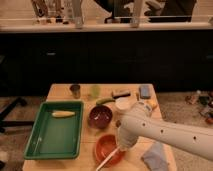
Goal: Place brush in red bowl
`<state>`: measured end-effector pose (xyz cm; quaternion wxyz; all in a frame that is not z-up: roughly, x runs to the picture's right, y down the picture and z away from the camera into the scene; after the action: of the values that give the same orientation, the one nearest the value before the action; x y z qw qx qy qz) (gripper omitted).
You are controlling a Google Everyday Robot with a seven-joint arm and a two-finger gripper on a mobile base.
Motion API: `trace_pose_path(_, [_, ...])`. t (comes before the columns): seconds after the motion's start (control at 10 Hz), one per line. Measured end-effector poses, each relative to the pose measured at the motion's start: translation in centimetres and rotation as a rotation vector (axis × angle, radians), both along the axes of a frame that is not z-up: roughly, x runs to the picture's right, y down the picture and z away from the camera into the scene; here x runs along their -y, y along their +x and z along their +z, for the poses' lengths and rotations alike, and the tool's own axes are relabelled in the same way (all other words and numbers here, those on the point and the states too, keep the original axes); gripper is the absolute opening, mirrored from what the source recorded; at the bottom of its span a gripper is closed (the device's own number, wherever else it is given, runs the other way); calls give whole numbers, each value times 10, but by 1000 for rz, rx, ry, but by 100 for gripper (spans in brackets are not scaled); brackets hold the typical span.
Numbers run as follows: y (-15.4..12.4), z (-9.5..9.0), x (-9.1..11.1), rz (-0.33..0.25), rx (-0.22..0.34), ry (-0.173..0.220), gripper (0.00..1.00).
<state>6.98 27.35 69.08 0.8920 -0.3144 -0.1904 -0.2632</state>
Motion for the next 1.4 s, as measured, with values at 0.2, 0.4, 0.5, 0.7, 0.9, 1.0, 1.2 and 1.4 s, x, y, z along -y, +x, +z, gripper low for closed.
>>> trace_pose_path(0.2, [-7,0,0,11,0,9,0])
trace_pose_path(0.4, [-12,2,0,35,-4,12,0])
trace_pose_path(0.5, [-15,5,-1,49,-6,9,0])
trace_pose_path(0.7, [-28,15,-4,76,-13,-3,0])
trace_pose_path(0.9, [-30,24,-6,115,-44,-14,0])
trace_pose_path(1.0, [-31,27,-6,130,-56,-19,0])
trace_pose_path(1.2, [-31,34,-7,159,-84,-27,0])
trace_pose_path(1.4, [-29,40,-9,183,-104,-38,0])
